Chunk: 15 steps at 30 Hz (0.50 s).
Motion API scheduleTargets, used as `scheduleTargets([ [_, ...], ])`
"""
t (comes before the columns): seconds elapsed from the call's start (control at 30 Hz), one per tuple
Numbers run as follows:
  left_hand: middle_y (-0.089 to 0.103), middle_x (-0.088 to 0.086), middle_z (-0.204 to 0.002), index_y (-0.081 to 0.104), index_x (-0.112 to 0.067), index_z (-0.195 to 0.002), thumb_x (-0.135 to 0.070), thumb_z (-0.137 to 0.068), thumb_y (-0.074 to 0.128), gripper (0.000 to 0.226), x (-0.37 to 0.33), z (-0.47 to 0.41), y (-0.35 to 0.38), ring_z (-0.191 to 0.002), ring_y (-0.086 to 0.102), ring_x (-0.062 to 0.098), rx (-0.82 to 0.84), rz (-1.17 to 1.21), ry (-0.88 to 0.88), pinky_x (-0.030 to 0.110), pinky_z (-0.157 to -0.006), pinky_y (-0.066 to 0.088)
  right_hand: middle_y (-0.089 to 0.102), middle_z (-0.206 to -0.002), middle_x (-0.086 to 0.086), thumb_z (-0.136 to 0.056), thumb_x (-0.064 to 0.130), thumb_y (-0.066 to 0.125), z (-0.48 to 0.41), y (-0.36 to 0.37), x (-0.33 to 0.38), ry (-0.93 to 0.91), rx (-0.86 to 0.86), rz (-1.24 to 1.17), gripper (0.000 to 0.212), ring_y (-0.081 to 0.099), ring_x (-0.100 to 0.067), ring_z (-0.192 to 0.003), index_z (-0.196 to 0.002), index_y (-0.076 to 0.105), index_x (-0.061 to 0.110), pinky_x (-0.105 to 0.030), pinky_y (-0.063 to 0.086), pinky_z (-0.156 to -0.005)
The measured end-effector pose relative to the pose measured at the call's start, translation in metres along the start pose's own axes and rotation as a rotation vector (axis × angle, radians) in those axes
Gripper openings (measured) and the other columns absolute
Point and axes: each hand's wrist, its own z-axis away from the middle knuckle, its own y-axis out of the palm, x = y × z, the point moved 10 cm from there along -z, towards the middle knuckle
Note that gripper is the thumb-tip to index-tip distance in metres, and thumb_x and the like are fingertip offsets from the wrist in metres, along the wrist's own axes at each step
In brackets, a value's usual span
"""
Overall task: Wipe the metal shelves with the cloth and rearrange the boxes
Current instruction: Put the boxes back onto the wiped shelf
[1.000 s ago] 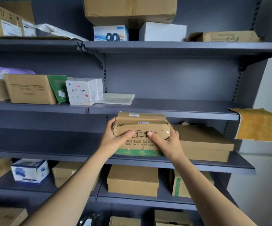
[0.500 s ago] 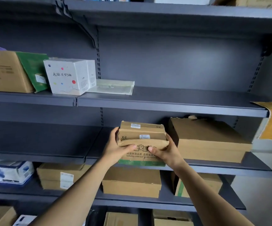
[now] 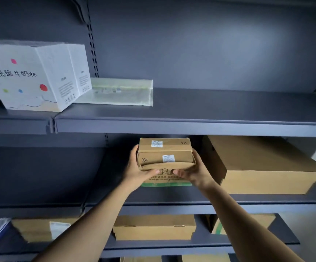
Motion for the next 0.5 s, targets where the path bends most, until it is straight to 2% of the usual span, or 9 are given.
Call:
scheduleTargets([
  [0.07, 0.054, -0.013, -0.136, 0.02, -0.031, -0.157, -0.009, -0.071, 0.091, 0.114, 0.006, -0.003, 0.007, -0.116, 0.054, -0.008, 0.036, 0.046, -0.001, 0.007, -0.084, 0.05, 0.062, -0.133, -0.021, -0.072, 0.006, 0.088, -0.003, 0.0, -0.007, -0.002, 0.02, 0.003, 0.088, 0.062, -0.036, -0.122, -0.144, 0.038, 0.007, -0.044, 0.058, -0.09],
  [0.1, 0.054, -0.013, -0.136, 0.02, -0.029, -0.157, -0.006, -0.072, 0.09, 0.112, 0.007, -0.004, 0.009, -0.115, 0.054, -0.011, 0.046, 0.063, 0.007, 0.007, -0.084, 0.05, 0.061, -0.134, -0.022, -0.074, 0.001, 0.084, -0.004, 0.001, -0.01, -0.004, 0.029, 0.003, 0.085, 0.062, -0.037, -0.123, -0.145, 0.037, 0.006, -0.046, 0.058, -0.093],
  [0.2, 0.054, -0.014, -0.139, 0.019, -0.029, -0.158, -0.007, -0.071, 0.091, 0.115, 0.01, -0.007, 0.009, -0.125, 0.052, -0.005, 0.067, 0.06, 0.015, 0.029, -0.107, 0.048, 0.061, -0.134, -0.024, -0.076, -0.006, 0.08, -0.001, 0.001, -0.013, 0.017, 0.022, 0.016, 0.081, 0.061, -0.038, -0.123, -0.144, 0.037, 0.002, -0.047, 0.057, -0.094],
  [0.23, 0.053, -0.015, -0.139, 0.019, -0.031, -0.158, -0.01, -0.07, 0.091, 0.116, 0.008, -0.005, 0.008, -0.128, 0.051, -0.001, 0.073, 0.046, 0.016, 0.034, -0.11, 0.046, 0.063, -0.132, -0.023, -0.075, -0.004, 0.081, 0.001, 0.001, -0.015, 0.036, 0.013, 0.018, 0.08, 0.063, -0.037, -0.121, -0.142, 0.038, 0.0, -0.045, 0.058, -0.092],
  [0.33, 0.049, -0.016, -0.144, 0.015, -0.036, -0.158, -0.02, -0.07, 0.092, 0.118, 0.003, 0.007, -0.001, -0.133, 0.047, 0.007, 0.046, 0.003, 0.005, 0.033, -0.109, 0.041, 0.07, -0.121, -0.015, -0.076, -0.005, 0.082, 0.016, 0.0, -0.012, 0.085, -0.025, -0.015, 0.073, 0.071, -0.023, -0.109, -0.135, 0.039, -0.005, -0.032, 0.059, -0.081],
  [0.4, 0.042, -0.014, -0.151, 0.013, -0.035, -0.159, -0.026, -0.072, 0.091, 0.117, -0.005, 0.021, -0.007, -0.137, 0.04, 0.009, 0.017, -0.009, 0.013, 0.028, -0.107, 0.034, 0.068, -0.126, -0.012, -0.079, -0.003, 0.082, 0.031, 0.0, -0.004, 0.102, -0.046, -0.04, 0.071, 0.069, -0.021, -0.114, -0.136, 0.04, -0.003, -0.027, 0.058, -0.083],
  [0.5, 0.031, -0.011, -0.159, 0.013, -0.031, -0.16, -0.032, -0.077, 0.087, 0.112, -0.018, 0.048, -0.014, -0.136, 0.03, 0.002, -0.021, -0.032, 0.046, 0.026, -0.107, 0.026, 0.047, -0.152, -0.001, -0.073, 0.028, 0.088, 0.058, -0.005, 0.009, 0.138, -0.127, 0.008, 0.11, 0.047, -0.02, -0.141, -0.159, 0.022, 0.009, -0.035, 0.046, -0.11],
])
